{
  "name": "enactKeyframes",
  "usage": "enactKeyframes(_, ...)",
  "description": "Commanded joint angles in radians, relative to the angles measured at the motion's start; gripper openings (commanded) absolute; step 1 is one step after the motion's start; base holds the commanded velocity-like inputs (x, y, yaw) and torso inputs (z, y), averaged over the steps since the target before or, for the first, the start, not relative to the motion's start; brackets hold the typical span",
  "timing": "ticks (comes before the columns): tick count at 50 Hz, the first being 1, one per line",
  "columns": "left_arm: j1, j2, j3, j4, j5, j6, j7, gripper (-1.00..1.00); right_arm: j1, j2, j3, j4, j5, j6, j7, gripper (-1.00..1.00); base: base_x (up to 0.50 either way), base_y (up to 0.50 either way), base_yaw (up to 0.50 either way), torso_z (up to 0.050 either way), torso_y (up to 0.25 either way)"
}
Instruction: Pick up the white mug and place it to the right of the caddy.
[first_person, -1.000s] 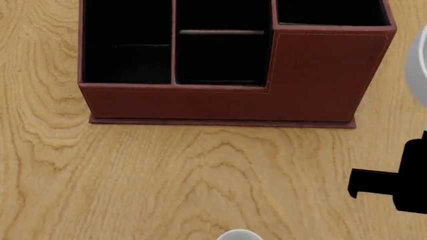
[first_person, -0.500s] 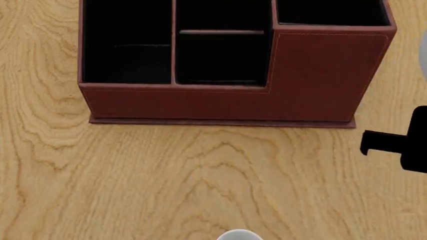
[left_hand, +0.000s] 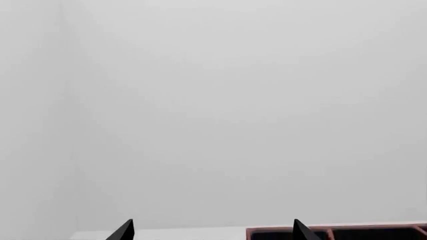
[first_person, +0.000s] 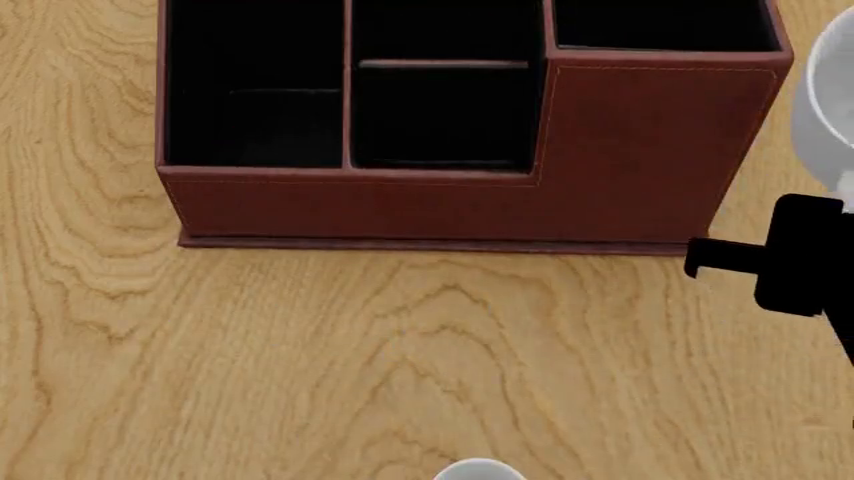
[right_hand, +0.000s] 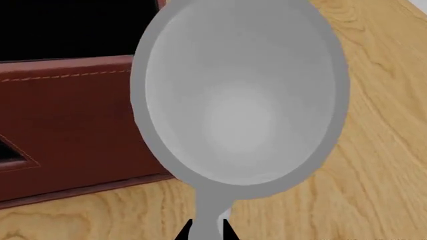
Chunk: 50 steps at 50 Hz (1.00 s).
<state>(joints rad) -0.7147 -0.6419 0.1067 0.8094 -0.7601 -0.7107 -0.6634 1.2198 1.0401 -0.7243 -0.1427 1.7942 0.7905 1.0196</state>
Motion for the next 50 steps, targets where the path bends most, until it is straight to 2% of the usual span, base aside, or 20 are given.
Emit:
enactKeyframes(1,-0.001,-0.003,0.005,-0.002,0.002,-0.001,-0.002,1.00,0.019,-0.050,-0.012,0.094,-0.059,0.016,-0.033,-1.00,0.00,0.00,0.00,0.000,0.000)
enactKeyframes(17,-0.008,0.002,0.027,-0.020,0.019,0.006,0.003,1.00,-0.008,-0.053,-0.006,0.116,-0.064,-0.016,-0.027,-1.00,0.00,0.00,0.00,0.000,0.001)
enactKeyframes(50,-0.010,0.010,0.058,-0.034,0.041,0.011,-0.002,1.00,-0.043,-0.111,-0.047,0.258,-0.160,-0.048,-0.127,-1.00,0.00,0.00,0.00,0.000,0.001)
